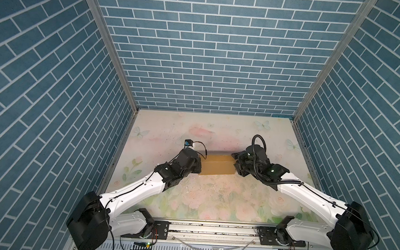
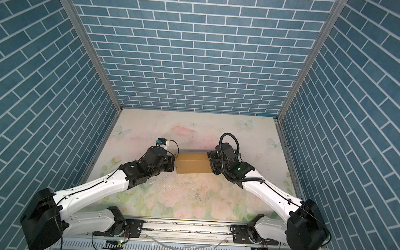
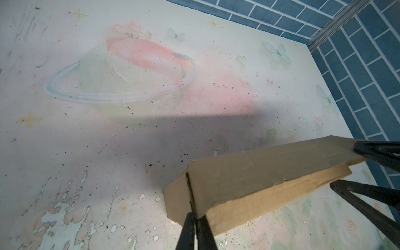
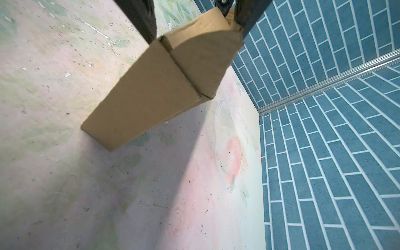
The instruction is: Fold the paper box
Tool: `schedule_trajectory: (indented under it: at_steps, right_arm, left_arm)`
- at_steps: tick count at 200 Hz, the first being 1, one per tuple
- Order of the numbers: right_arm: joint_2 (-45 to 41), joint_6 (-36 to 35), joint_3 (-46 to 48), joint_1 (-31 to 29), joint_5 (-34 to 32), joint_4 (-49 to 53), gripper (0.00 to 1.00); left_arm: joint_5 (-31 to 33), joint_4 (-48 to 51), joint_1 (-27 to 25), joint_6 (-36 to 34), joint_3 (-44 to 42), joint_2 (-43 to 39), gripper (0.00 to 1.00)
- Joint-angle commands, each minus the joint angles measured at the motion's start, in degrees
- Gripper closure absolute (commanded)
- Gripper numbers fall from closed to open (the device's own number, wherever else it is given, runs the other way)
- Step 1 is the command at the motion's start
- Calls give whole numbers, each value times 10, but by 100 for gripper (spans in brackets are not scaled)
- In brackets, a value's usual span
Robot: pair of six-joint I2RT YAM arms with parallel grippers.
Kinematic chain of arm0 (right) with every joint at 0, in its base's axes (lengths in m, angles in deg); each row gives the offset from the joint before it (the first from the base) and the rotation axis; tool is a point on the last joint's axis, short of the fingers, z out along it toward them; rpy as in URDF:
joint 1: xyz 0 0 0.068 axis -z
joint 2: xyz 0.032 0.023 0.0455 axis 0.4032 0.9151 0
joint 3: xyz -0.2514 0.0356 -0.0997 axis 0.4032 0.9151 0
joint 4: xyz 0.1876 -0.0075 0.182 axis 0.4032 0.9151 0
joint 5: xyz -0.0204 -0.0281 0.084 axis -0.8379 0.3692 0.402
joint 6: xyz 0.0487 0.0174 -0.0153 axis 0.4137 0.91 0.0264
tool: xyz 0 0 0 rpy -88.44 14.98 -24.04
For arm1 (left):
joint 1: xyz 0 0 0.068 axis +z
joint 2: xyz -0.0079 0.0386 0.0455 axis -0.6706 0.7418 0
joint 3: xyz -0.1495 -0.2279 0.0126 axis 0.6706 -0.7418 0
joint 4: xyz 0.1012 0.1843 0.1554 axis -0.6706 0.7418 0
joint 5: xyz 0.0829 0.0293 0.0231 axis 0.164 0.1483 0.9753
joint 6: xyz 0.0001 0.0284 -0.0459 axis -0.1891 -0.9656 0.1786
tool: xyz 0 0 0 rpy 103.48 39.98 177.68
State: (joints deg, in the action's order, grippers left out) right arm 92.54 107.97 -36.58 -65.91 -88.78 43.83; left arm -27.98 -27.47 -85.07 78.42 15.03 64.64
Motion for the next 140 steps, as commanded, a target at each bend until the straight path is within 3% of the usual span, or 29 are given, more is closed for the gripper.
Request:
schedule_trajectory:
  at_steps: [1, 140]
  right_arm:
    - [11, 16, 18, -4, -10, -8, 46]
    - [30, 20, 5, -3, -22, -15, 50]
  left_arm:
    - [6, 35, -2, -4, -19, -3, 89]
    - [4, 26, -2, -5, -42, -17, 73]
